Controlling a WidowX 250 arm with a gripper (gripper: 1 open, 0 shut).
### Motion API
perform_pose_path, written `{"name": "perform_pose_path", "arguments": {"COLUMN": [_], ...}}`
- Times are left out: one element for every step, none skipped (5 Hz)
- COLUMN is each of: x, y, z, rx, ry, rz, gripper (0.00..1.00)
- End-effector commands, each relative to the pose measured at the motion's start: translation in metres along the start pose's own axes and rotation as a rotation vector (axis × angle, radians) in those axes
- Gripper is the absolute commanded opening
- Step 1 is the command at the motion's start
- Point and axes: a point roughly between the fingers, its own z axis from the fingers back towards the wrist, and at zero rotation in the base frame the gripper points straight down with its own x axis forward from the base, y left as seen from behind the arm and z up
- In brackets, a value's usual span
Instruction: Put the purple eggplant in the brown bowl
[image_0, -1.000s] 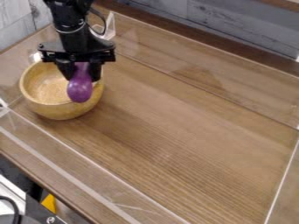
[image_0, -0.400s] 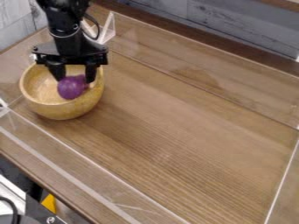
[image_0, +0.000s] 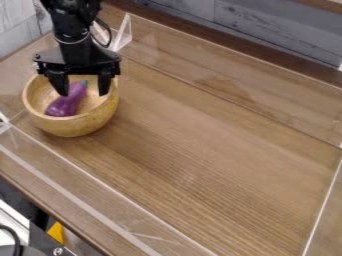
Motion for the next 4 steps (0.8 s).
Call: {"name": "perform_pose_path", "arguments": {"x": [0.0087,0.0097,0.0095,0.0104], "y": [0.0001,0.0007,0.0000,0.0008], "z": [0.0061,0.0044,0.0060,0.0045], "rx": [0.004,0.011,0.015,0.022], "ry": [-0.036,-0.037,-0.030,-0.030], "rz": [0.004,0.011,0.017,0.024], "gripper": [1.00,1.00,1.00,1.00]}}
